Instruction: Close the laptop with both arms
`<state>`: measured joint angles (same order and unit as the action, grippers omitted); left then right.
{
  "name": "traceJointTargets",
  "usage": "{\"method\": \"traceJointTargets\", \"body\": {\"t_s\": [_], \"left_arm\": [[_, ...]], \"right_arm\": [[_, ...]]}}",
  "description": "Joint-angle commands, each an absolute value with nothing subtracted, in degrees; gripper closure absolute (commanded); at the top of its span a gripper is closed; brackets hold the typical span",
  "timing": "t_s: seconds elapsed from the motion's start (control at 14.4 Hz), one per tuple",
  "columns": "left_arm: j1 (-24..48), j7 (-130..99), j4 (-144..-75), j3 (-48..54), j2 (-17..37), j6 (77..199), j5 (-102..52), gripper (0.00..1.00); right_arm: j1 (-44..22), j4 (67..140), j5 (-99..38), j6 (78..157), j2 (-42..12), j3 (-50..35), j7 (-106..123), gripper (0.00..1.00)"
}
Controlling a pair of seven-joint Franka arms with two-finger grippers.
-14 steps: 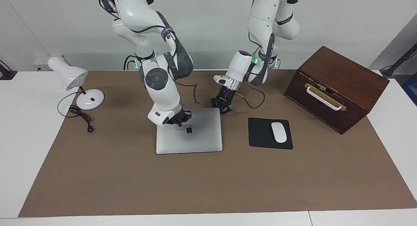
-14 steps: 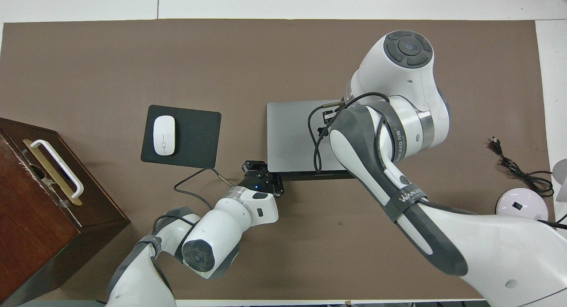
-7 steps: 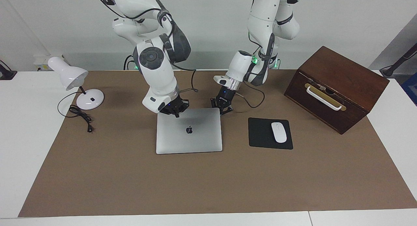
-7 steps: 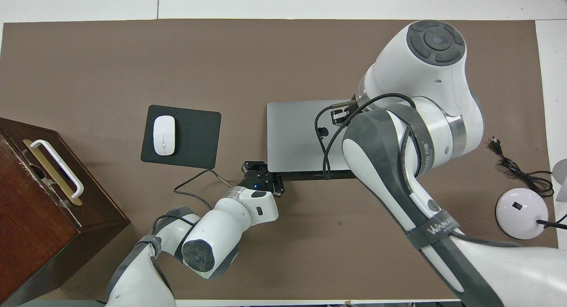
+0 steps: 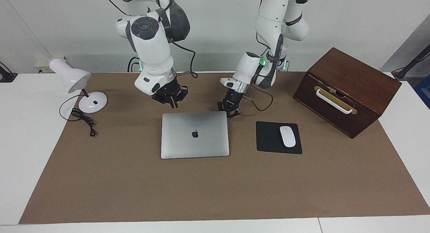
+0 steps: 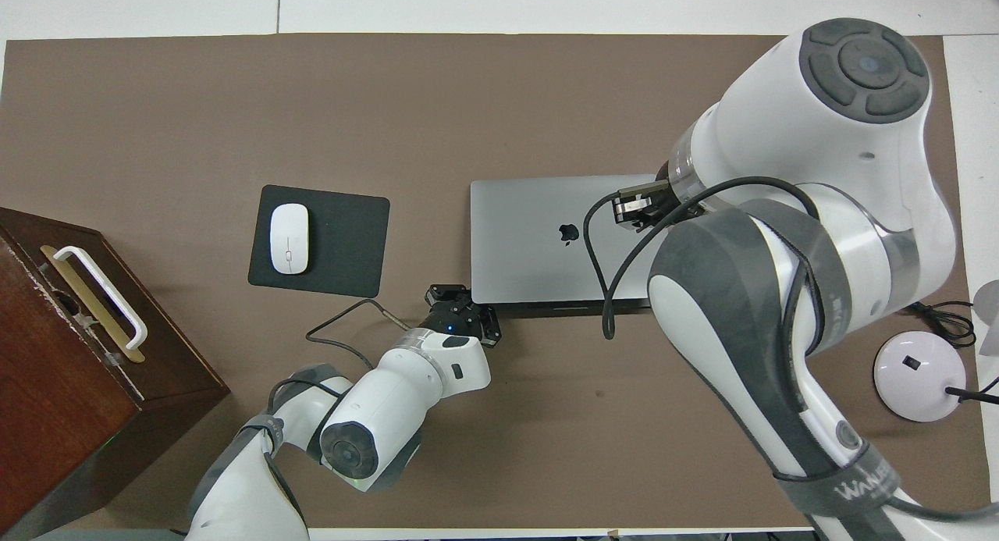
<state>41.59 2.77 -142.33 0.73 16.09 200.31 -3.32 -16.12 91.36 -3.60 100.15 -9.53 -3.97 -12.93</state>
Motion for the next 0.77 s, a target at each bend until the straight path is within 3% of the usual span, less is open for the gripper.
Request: {"method": "traceJointTargets", "body": {"t_s": [0.0,0.14,0.21,0.7], "left_arm": [[41.5,2.1,-145.2,0.5,12.1,193.8,-3.0,1.0],[41.4,2.1,-145.1,0.6,9.4,189.3,-3.0,1.0],[41.2,2.0,-145.2,0.6,8.3,187.7,-3.0,1.0],[41.0,0.4,-144.9,0.6,-0.4,175.3,-3.0,1.0]], "right_arm": [[-15.8,92.1,-2.8,99.4,-8.3,-4.4,-14.4,0.33],[-15.7,92.0,-2.3,98.1,-7.7,-4.2,-14.4,0.08],[-15.7,92.0,-1.3,97.6,-7.0,-4.3,-14.4,0.0],[-13.4,92.2,0.1,95.4,-4.8,-5.0,-14.1,0.0]]}}
